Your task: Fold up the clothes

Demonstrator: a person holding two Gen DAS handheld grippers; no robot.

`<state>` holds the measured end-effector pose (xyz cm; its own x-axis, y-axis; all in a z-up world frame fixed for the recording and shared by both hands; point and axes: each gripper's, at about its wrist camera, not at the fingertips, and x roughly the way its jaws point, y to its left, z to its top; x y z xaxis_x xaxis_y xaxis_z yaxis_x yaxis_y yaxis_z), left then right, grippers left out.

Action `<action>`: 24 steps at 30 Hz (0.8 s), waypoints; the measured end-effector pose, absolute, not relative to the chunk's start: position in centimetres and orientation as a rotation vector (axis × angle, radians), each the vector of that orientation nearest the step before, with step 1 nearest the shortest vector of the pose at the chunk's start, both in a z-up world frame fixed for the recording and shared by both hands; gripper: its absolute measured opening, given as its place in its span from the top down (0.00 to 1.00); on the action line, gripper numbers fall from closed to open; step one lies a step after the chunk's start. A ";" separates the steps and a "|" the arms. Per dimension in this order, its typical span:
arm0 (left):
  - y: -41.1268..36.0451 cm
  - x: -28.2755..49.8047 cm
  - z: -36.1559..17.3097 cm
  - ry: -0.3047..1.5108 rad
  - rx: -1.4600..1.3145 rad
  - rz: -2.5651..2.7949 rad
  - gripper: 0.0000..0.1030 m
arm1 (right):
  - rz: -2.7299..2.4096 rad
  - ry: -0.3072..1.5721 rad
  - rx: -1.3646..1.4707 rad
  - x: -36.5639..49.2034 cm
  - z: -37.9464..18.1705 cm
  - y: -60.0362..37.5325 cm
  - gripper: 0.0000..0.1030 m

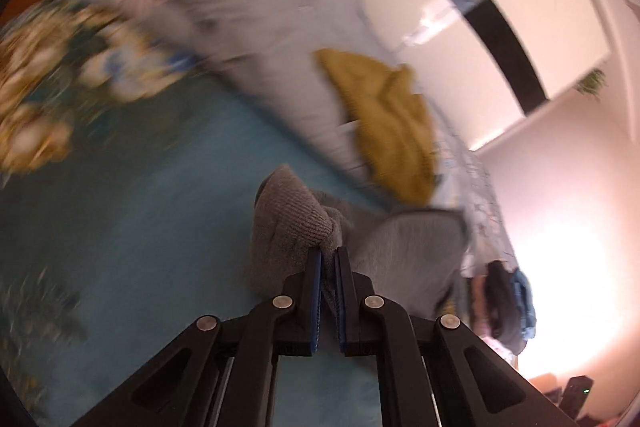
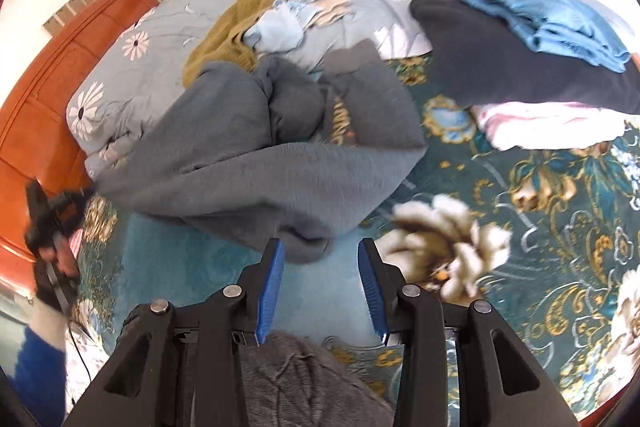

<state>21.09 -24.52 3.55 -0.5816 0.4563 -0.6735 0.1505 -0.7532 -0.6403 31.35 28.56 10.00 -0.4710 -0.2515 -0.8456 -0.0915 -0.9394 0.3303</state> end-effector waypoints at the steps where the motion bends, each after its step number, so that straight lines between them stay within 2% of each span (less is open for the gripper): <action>1: -25.2 22.5 1.7 -1.045 -1.361 2.440 0.94 | -2.557 -0.501 1.571 31.2 9.7 28.1 0.62; 8: -26.8 28.6 -4.6 -1.132 -1.516 2.426 0.94 | -2.519 -0.467 1.606 29.4 8.4 25.9 0.62; 12: -27.5 29.5 -4.5 -1.175 -1.528 2.411 0.95 | -2.499 -0.417 1.625 27.4 8.0 24.7 0.62; 15: -28.2 29.2 -3.1 -1.167 -1.480 2.431 0.92 | -2.485 -0.371 1.635 25.0 7.7 23.7 0.62; 17: -28.3 27.9 -2.1 -1.135 -1.469 2.445 0.84 | -2.476 -0.352 1.641 23.2 7.3 23.0 0.62; 19: -27.8 26.0 -1.7 -1.097 -1.485 2.457 0.58 | -2.465 -0.355 1.646 21.1 6.7 22.4 0.62; 22: -27.4 23.4 -2.6 -1.063 -1.541 2.427 0.49 | -2.455 -0.430 1.657 17.4 5.5 21.7 0.62; 24: -26.5 21.0 -4.0 -1.053 -1.614 2.384 0.48 | -2.438 -0.569 1.652 14.8 4.6 21.7 0.57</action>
